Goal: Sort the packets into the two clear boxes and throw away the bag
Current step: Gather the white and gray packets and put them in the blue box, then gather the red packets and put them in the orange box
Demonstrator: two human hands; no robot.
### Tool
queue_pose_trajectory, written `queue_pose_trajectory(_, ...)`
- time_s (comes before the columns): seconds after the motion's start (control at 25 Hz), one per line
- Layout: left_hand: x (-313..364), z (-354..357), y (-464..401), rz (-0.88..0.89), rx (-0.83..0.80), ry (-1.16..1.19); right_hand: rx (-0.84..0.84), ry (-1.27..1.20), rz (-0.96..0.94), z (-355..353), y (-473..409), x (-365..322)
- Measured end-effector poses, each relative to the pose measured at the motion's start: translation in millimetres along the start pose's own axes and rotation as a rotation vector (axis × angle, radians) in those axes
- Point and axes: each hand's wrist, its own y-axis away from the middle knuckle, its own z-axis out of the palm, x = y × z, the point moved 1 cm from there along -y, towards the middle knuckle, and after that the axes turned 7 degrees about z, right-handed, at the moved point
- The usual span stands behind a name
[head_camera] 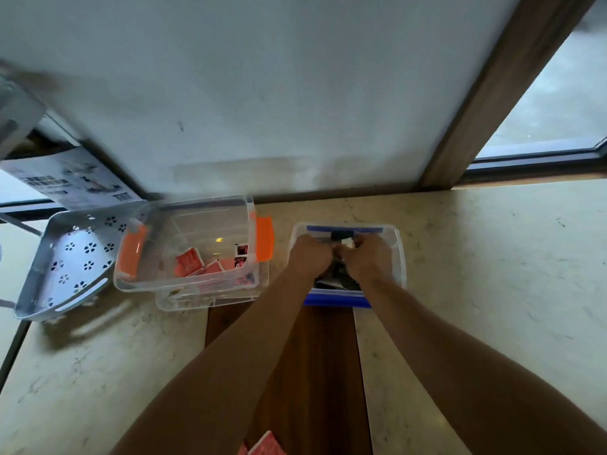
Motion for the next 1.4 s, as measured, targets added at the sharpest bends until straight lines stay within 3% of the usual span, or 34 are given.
queue_pose_trajectory(0.36,9,-26,33,0.125,-0.053,-0.108,0.104,0.093,-0.145,-30,30,-15)
queue_pose_trajectory(0.52,-5,-69,78,0.134,0.05,0.067,0.057,0.248,-0.349,-20,82,-24)
queue_pose_trajectory(0.68,-68,-103,149,0.051,0.091,0.295,-0.099,0.239,-0.487,11,176,3)
queue_pose_trajectory(0.96,-221,-102,279,-0.27,0.104,0.426,-0.277,0.608,-0.346,69,282,108)
queue_pose_trajectory(1.12,-283,-93,321,-0.359,0.131,0.491,-0.164,0.732,-0.319,89,302,121)
queue_pose_trajectory(1.4,-294,-85,350,-0.312,0.15,0.669,-0.167,0.395,-0.094,76,332,138)
